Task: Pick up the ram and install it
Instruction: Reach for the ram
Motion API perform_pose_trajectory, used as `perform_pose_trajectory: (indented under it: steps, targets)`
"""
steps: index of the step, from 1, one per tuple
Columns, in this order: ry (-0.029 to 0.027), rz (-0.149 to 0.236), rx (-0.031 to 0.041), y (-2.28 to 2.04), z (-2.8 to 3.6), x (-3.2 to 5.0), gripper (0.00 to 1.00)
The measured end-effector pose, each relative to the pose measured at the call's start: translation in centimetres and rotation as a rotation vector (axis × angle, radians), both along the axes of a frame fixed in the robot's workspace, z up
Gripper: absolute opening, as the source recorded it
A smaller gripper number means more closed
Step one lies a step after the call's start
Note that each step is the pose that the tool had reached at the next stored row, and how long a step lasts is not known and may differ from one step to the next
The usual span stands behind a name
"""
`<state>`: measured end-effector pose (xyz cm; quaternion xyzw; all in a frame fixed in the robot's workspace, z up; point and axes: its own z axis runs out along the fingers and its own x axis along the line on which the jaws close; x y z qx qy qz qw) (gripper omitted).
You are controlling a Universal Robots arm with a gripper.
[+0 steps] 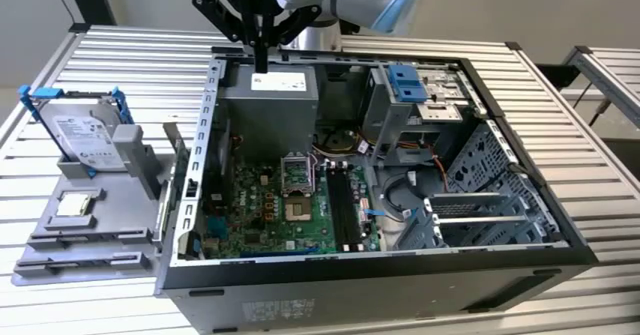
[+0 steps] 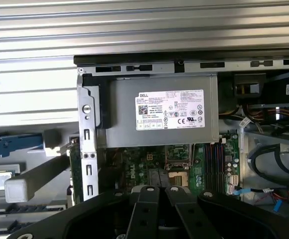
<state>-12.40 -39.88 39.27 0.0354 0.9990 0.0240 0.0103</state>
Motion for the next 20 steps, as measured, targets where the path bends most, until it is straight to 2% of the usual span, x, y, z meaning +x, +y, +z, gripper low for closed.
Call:
perform_pose_trajectory:
  steps: [10,20]
  targets:
    - [-0.0001,0.0,0.0001,0.07,0.0,-1.36,0.0]
    - [0.0,0.0,0.0001,0.15,0.0,-2.38,0.0]
